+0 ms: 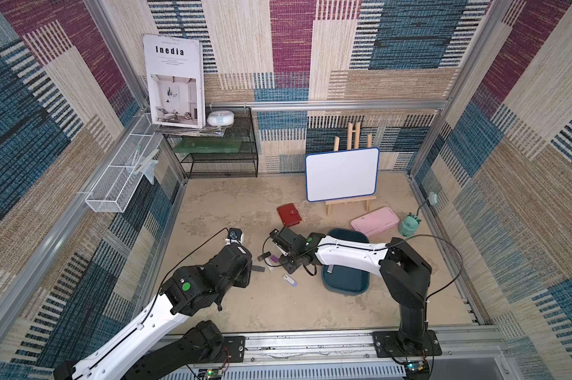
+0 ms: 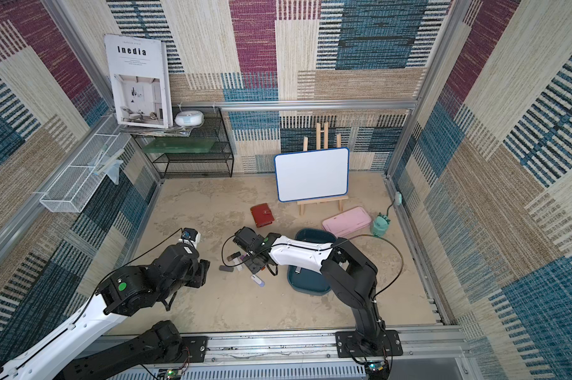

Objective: Put the usb flash drive into the storage box
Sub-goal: Pick up the USB flash from the center of the board, then place the USB flash in the storage box.

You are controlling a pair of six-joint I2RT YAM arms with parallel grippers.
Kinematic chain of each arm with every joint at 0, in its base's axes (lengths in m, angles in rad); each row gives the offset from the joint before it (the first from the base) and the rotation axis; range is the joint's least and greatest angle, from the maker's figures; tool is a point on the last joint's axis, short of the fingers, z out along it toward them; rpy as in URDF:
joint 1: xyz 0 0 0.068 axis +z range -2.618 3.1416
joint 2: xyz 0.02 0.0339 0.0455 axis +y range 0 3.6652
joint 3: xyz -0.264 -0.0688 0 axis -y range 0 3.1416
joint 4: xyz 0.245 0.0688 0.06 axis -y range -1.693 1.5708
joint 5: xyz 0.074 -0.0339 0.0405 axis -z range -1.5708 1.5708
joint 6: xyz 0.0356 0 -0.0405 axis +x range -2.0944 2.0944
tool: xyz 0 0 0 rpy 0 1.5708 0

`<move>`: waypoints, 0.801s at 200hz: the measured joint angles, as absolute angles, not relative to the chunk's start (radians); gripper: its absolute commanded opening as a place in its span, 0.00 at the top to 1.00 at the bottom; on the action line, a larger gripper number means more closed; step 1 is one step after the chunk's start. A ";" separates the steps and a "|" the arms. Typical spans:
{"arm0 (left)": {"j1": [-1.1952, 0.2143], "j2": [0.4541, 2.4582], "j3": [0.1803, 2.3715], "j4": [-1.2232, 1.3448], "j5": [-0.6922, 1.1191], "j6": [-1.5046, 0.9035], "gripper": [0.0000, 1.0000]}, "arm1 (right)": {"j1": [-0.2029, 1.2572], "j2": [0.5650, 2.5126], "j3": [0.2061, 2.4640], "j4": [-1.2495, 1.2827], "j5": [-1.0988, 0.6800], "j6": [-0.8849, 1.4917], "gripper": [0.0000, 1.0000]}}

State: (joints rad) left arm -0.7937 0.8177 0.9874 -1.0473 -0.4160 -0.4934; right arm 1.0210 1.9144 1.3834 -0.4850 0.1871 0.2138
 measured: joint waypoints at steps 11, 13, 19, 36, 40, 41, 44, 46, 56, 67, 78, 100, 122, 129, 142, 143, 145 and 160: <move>-0.794 0.818 0.987 -1.047 -0.416 -0.493 0.38 | 1.012 1.879 1.383 -0.488 0.199 0.215 0.82; -0.794 0.818 0.987 -1.047 -0.416 -0.493 0.38 | 1.010 1.872 1.383 -0.488 0.202 0.216 0.82; -0.794 0.818 0.987 -1.047 -0.416 -0.493 0.38 | 1.001 1.849 1.378 -0.486 0.210 0.218 0.82; -0.794 0.819 0.987 -1.047 -0.416 -0.493 0.38 | 0.960 1.765 1.337 -0.479 0.234 0.233 0.82; -0.794 0.820 0.987 -1.047 -0.416 -0.493 0.37 | 0.950 1.747 1.325 -0.479 0.237 0.237 0.82; -0.794 0.820 0.987 -1.047 -0.416 -0.493 0.38 | 0.947 1.742 1.322 -0.479 0.239 0.239 0.82; -0.794 0.820 0.987 -1.047 -0.416 -0.493 0.38 | 0.936 1.723 1.308 -0.478 0.244 0.245 0.82; -0.794 0.821 0.987 -1.047 -0.416 -0.493 0.38 | 0.931 1.713 1.302 -0.479 0.245 0.248 0.82; -0.794 0.822 0.987 -1.047 -0.415 -0.493 0.38 | 0.892 1.656 1.257 -0.474 0.254 0.263 0.82; -0.794 0.824 0.987 -1.047 -0.415 -0.493 0.38 | 0.844 1.600 1.210 -0.472 0.253 0.280 0.82; -0.794 0.828 0.987 -1.047 -0.412 -0.493 0.38 | 0.794 1.557 1.166 -0.467 0.253 0.298 0.83; -0.794 0.834 0.987 -1.047 -0.409 -0.493 0.37 | 0.693 1.498 1.067 -0.448 0.253 0.326 0.83; -0.794 0.836 0.987 -1.047 -0.402 -0.493 0.38 | 0.617 1.485 0.980 -0.427 0.245 0.348 0.84; -0.794 0.837 0.987 -1.047 -0.400 -0.493 0.38 | 0.599 1.494 0.962 -0.418 0.234 0.353 0.84; -0.794 0.839 0.987 -1.047 -0.397 -0.493 0.38 | 0.576 1.519 0.939 -0.397 0.227 0.363 0.84; -0.794 0.839 0.987 -1.047 -0.397 -0.493 0.38 | 0.574 1.521 0.938 -0.395 0.226 0.363 0.84; -0.794 0.839 0.987 -1.047 -0.397 -0.493 0.38 | 0.572 1.525 0.936 -0.392 0.226 0.365 0.84; -0.794 0.840 0.987 -1.047 -0.397 -0.493 0.38 | 0.557 1.568 0.932 -0.365 0.223 0.380 0.84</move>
State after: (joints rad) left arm -0.7937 0.8398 0.9874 -1.0473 -0.3973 -0.4934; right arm 0.5571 1.5677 0.9318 -0.3653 0.2230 0.3798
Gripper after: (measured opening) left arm 0.624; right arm 0.214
